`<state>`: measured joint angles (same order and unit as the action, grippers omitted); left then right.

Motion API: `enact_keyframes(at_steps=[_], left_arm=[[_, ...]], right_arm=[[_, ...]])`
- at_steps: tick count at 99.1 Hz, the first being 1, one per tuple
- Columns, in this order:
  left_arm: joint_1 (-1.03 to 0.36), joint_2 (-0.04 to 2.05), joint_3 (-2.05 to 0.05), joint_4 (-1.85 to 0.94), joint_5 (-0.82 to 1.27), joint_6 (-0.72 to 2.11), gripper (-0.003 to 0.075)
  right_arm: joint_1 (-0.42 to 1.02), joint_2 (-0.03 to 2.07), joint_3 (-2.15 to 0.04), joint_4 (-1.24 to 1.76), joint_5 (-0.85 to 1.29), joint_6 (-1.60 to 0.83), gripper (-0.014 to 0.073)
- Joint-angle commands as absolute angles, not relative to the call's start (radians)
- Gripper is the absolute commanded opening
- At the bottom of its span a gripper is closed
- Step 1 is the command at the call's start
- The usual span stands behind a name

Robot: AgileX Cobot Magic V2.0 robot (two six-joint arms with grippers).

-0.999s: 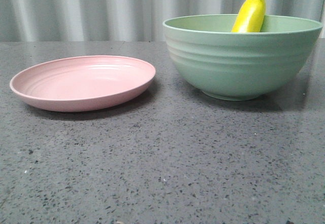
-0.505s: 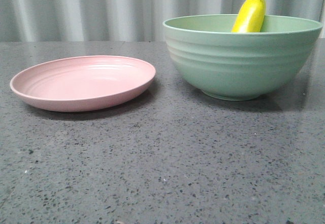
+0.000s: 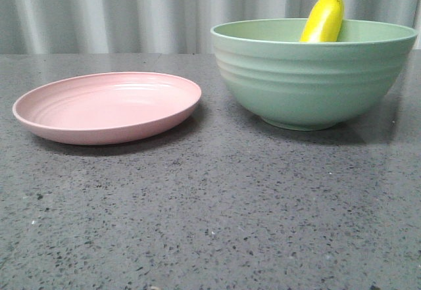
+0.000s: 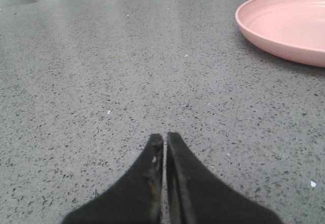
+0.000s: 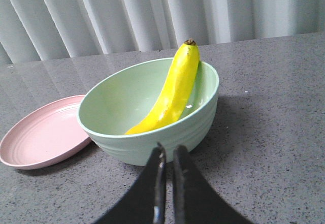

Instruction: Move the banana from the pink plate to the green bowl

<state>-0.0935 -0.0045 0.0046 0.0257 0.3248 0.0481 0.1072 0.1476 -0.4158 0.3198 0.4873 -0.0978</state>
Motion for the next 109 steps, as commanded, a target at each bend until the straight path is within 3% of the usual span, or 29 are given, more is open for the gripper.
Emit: enact_keyframes(at_steps=[1, 50, 88, 109], left_arm=[[-0.089, -0.032, 0.013, 0.017, 0.252, 0.046, -0.0020], [-0.089, -0.032, 0.013, 0.017, 0.252, 0.046, -0.0020], [-0.089, -0.032, 0.013, 0.017, 0.252, 0.046, -0.0020], [-0.089, -0.032, 0.013, 0.017, 0.252, 0.046, -0.0020]], right_arm=[[0.106, 0.159, -0.416, 0.302, 0.371, -0.111, -0.0069], [-0.051, 0.159, -0.193, 0.097, -0.229, -0.093, -0.0069], [-0.130, 0.095, 0.036, -0.019, -0.279, 0.077, -0.0069], [-0.130, 0.022, 0.034, -0.023, -0.039, 0.077, -0.0069]])
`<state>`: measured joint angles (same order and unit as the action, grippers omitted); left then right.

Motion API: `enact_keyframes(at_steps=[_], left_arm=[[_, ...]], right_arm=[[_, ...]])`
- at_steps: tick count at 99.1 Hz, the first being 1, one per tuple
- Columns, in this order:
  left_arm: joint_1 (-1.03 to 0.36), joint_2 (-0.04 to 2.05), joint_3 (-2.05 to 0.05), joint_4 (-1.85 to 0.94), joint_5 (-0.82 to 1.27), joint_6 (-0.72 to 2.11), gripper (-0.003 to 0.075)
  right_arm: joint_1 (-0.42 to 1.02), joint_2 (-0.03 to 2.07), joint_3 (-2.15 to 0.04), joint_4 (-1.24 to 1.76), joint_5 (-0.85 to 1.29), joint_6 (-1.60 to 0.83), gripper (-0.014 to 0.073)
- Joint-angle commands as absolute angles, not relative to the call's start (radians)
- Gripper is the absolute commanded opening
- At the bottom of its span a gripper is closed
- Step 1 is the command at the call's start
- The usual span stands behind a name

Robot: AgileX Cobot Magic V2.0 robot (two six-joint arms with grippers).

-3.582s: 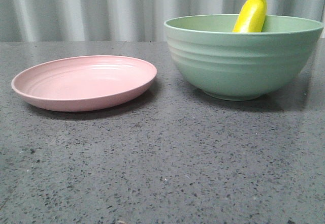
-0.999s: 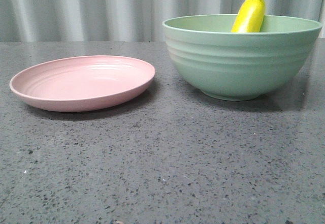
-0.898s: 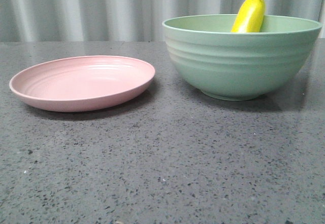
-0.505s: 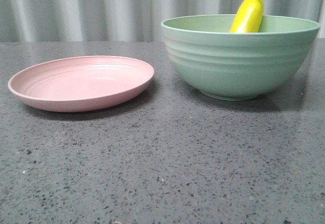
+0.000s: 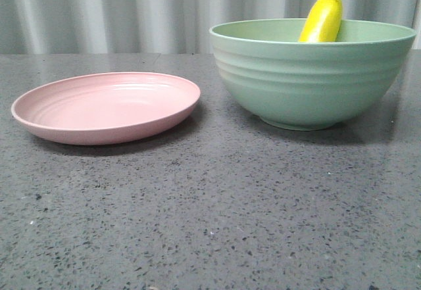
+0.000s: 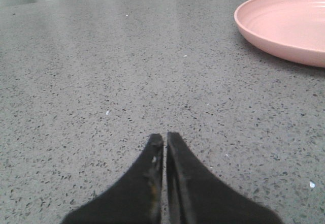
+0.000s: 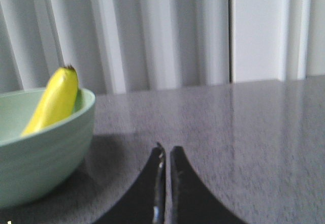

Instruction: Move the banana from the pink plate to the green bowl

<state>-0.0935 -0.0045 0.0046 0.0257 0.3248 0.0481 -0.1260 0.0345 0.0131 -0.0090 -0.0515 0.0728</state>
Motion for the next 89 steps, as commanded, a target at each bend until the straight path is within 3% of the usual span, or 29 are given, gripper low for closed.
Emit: enact_keyframes(at_steps=[1, 51, 89], left_arm=[[-0.089, -0.032, 0.013, 0.017, 0.252, 0.046, -0.0020], [-0.089, -0.032, 0.013, 0.017, 0.252, 0.046, -0.0020], [-0.089, -0.032, 0.013, 0.017, 0.252, 0.046, -0.0020]], right_arm=[[-0.130, 0.016, 0.034, -0.023, -0.031, 0.077, -0.0069], [-0.130, -0.029, 0.034, -0.023, 0.306, 0.077, -0.0069], [-0.130, -0.029, 0.034, -0.023, 0.308, 0.077, -0.0069]])
